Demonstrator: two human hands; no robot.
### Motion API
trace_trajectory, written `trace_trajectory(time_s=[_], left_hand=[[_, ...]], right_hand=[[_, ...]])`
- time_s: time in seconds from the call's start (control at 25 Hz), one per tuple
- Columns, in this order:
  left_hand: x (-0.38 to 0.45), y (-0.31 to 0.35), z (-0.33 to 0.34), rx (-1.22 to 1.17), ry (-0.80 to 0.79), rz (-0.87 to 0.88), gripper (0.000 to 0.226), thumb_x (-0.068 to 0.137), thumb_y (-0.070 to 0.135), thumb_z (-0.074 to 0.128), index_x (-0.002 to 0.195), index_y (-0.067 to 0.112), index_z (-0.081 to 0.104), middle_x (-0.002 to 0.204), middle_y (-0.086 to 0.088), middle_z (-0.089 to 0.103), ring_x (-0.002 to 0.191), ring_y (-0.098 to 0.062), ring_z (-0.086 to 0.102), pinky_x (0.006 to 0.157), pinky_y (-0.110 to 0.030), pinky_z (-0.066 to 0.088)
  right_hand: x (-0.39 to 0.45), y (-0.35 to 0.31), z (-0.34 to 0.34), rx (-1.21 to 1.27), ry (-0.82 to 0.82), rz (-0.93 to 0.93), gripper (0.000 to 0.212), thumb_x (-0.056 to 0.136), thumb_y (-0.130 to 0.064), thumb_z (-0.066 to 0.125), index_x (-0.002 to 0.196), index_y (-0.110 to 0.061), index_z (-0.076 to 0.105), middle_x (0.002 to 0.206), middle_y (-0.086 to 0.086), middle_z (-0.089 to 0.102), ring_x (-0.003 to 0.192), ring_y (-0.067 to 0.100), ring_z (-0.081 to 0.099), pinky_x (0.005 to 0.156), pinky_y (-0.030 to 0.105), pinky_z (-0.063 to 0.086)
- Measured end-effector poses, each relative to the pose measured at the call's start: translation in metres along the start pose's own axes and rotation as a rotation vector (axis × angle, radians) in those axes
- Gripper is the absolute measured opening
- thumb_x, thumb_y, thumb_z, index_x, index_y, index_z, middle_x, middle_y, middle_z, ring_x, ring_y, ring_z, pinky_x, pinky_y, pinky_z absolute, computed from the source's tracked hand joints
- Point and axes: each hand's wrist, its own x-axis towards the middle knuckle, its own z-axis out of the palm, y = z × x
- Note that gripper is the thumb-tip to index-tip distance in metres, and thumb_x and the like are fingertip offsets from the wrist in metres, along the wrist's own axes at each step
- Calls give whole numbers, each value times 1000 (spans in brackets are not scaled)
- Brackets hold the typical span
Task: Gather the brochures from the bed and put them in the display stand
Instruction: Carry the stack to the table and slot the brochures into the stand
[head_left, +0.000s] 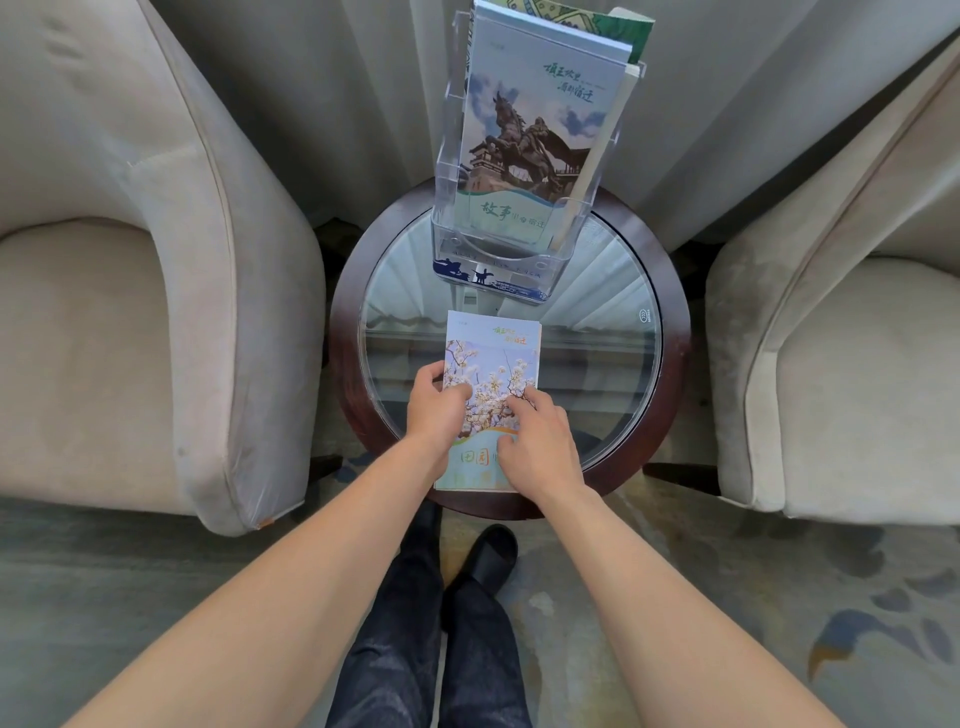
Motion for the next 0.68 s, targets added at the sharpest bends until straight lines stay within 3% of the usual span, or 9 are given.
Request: trace_trajectory(time_s=[0.24, 0.36, 0.52, 0.68], left_hand=[[1, 2, 7, 141, 20, 46, 35, 90, 7, 53, 120, 23, 55, 106, 1, 68, 89, -20, 69, 75, -41, 60], [2, 3, 7, 234, 49, 101, 36, 87, 0, 44, 109, 22, 62, 101, 1, 71, 85, -21, 69, 66, -38, 58], [-1, 7, 3, 151, 1, 141, 35, 90, 1, 44, 95, 29, 64, 91, 8, 73, 78, -14, 72, 64, -37, 60], [5, 9, -4, 16, -103, 101, 32, 93, -1, 48, 99, 23, 68, 94, 4, 77, 83, -17, 74, 66, -37, 61]], right_hand=[[0, 4, 0, 29, 9, -8, 56, 93, -15, 55, 149, -15, 45, 159, 0, 31, 140, 24, 33, 111, 35, 31], [2, 5, -3, 223, 115, 41, 57, 93, -15, 58, 148, -15, 43, 152, 1, 37, 133, 23, 44, 106, 34, 39], [10, 2, -12, 471, 178, 265, 78, 94, -26, 65, 158, -16, 23, 158, 5, 33, 132, 22, 50, 107, 45, 44], [17, 6, -19, 552, 166, 322, 79, 91, -29, 69, 157, -17, 28, 150, 1, 44, 125, 18, 53, 104, 40, 45]])
